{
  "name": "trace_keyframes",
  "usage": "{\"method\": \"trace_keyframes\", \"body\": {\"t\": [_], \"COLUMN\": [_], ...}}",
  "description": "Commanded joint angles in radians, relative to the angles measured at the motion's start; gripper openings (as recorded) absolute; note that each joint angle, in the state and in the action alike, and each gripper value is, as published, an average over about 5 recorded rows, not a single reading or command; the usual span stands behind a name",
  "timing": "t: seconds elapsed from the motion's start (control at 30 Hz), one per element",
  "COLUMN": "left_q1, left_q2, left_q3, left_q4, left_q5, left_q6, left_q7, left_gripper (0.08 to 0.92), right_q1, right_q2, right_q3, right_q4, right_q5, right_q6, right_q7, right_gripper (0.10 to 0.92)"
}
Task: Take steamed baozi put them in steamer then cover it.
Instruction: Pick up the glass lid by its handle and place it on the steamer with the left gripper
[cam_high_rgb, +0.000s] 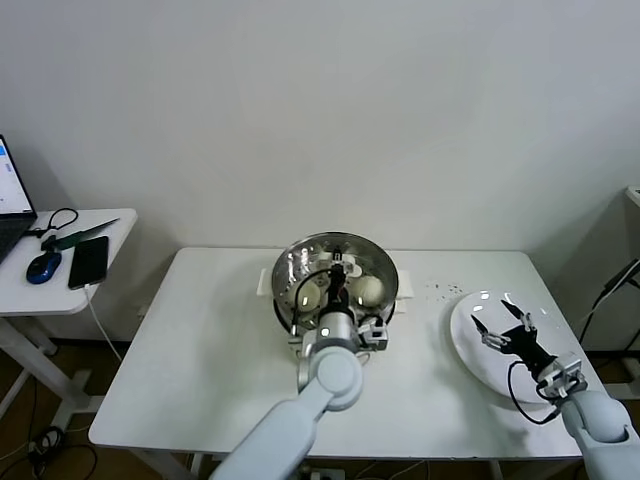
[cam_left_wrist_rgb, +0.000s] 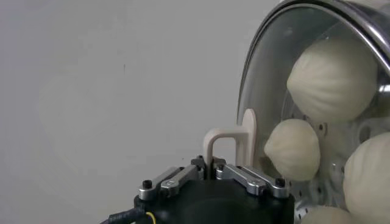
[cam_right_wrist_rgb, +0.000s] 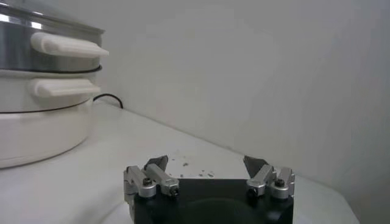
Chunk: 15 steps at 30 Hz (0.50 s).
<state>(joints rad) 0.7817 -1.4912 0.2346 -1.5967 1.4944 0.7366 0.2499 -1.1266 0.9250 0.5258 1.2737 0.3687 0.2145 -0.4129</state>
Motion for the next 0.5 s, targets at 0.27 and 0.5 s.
{"method": "trace_keyframes", "body": {"t": [0.27,0.5], "left_q1": [0.005,-0.003], "left_q2": [0.005,0.033], "left_q3": [0.0,0.001], "left_q4": [0.014,-0.036], "left_q5": [-0.005,0.029], "left_q6": [0.036,0.008], "left_q7": [-0.013,0.03], "left_gripper": [0.146,0.19], "right_q1": [-0.003,-0.003], "right_q2": [0.0,-0.002], "right_q3": [0.011,0.016], "right_q4": [-0.001,-0.001], "right_q5": [-0.004,-0.004], "right_q6": [0.003,-0.002], "right_q7": [-0.009,-0.01], "right_gripper": [0.823,0.823]}}
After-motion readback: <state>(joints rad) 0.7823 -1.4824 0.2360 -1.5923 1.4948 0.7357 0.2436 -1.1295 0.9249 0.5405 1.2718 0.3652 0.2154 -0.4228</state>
